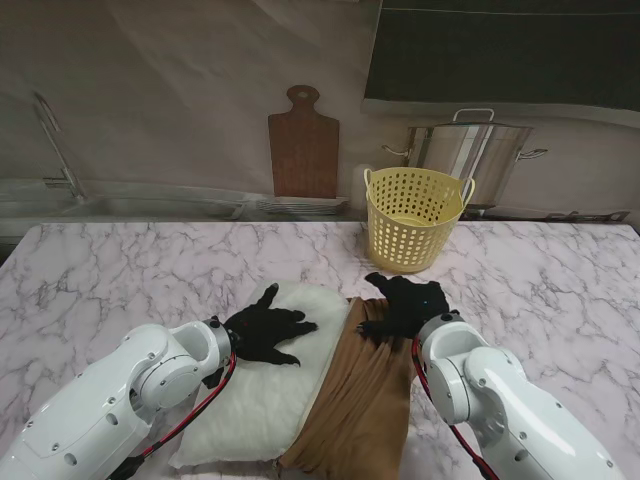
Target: Remove the pillowcase from the pillow and put it in the laundry basket
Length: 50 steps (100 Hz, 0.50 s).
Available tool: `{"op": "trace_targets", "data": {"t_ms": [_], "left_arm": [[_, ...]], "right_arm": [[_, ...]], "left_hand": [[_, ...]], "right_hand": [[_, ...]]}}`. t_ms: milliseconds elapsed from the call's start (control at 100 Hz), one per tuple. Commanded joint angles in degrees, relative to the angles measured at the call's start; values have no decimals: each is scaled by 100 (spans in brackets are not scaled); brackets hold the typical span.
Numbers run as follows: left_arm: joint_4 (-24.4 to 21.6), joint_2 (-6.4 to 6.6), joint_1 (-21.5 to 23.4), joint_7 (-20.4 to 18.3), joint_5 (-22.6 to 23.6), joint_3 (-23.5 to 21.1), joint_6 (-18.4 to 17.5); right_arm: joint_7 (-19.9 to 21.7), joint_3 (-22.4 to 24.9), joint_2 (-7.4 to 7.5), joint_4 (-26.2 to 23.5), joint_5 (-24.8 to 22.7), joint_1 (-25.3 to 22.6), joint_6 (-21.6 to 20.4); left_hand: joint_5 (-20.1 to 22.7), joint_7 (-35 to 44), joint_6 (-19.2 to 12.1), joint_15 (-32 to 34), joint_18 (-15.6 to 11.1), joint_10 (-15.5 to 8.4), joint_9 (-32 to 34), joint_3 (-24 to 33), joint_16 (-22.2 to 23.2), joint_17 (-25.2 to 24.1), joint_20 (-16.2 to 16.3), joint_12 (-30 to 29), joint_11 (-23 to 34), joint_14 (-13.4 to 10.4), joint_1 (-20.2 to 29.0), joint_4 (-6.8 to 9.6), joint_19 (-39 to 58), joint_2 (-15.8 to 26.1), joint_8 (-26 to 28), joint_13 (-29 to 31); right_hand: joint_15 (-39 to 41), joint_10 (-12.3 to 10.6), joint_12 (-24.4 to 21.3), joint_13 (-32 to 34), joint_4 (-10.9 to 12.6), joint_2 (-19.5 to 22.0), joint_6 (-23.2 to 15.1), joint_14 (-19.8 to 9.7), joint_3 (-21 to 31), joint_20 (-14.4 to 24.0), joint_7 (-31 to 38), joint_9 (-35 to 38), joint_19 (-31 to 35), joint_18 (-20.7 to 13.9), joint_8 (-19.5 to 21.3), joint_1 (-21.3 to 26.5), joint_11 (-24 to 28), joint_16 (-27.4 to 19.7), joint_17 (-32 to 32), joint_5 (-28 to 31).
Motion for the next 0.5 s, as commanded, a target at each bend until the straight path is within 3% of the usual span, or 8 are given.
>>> {"op": "trace_targets", "data": {"t_ms": [0, 40, 90, 140, 180, 260, 370, 490], "left_arm": [[202, 67, 55, -173, 24, 44, 6], [206, 69, 51, -181, 19, 48, 4], [201, 74, 42, -219, 32, 53, 9], [198, 80, 31, -265, 41, 56, 8], [201, 82, 25, -281, 34, 58, 5], [176, 92, 29, -353, 47, 41, -13], [158, 101, 29, -423, 78, 24, -21], [142, 110, 28, -477, 92, 21, -38]], "right_arm": [[1, -28, -13, 227, 148, 130, 111], [-16, -73, -8, 347, 139, 196, 85], [-153, -111, -18, 505, 151, 239, 47], [-331, -81, -26, 606, 156, 232, -44], [-473, -50, -35, 666, 146, 208, -102], [-420, 139, -7, 629, -234, 83, -346], [-177, 463, 27, 482, -702, -173, -526], [3, 816, 40, 355, -1014, -471, -614]], "left_hand": [[196, 501, 239, 366, 7, 107, 43, 110, 114, -60, -71, 59, 98, 937, 440, 38, 7894, -392, 156, 233], [191, 498, 231, 364, 5, 112, 38, 111, 113, -61, -71, 58, 96, 935, 439, 39, 7893, -386, 156, 227], [193, 498, 233, 362, 0, 109, 32, 107, 113, -65, -73, 57, 92, 932, 434, 37, 7888, -388, 157, 225], [176, 492, 231, 358, 2, 115, 23, 110, 111, -71, -75, 55, 88, 937, 432, 38, 7882, -379, 155, 216], [180, 493, 235, 358, 3, 111, 26, 112, 111, -69, -74, 56, 90, 935, 440, 39, 7882, -388, 156, 217], [172, 490, 225, 352, 0, 113, 10, 106, 109, -73, -76, 53, 83, 931, 429, 37, 7873, -392, 156, 204], [162, 485, 219, 344, -5, 112, -8, 104, 105, -86, -82, 51, 76, 937, 417, 36, 7854, -396, 156, 186], [154, 482, 219, 340, 2, 108, -12, 110, 103, -88, -84, 50, 74, 930, 419, 37, 7839, -394, 156, 181]], "right_hand": [[1046, -385, 499, 842, 82, -353, -326, -509, -301, 439, 468, 894, 520, -396, 151, 1069, 793, 641, 349, 326], [1657, -655, 843, 1269, 136, -411, -547, -762, -427, 539, 855, 1798, 810, -669, 109, 1607, 1365, 912, 629, 881], [2676, -882, 1501, 1879, 126, -551, -775, -1032, -213, 531, 1593, 3012, 1130, -821, 107, 2091, 2366, 1214, 956, 1967], [3913, -1035, 1770, 2438, -251, -840, -1098, -1274, 635, 318, 3969, 4030, 1454, -938, -1222, 2260, 2963, 1210, 1311, 2687], [4858, -862, 1904, 2474, -428, -851, -1206, -1423, 1111, 257, 4719, 4444, 1578, -932, -1280, 2234, 3258, 1429, 1466, 3338], [5734, -625, 2293, 2483, -564, -783, -1095, -1721, 1517, 135, 4985, 4639, 1640, -973, -925, 2208, 3620, 1492, 1558, 3592], [5951, -514, 2579, 2486, -598, -720, -836, -1807, 1774, 67, 4970, 4627, 1609, -950, -336, 2236, 3734, 1440, 1530, 3601], [5983, -426, 2612, 2481, -608, -704, -720, -1809, 1841, 49, 5004, 4608, 1583, -943, -174, 2252, 3751, 1440, 1515, 3592]]}}
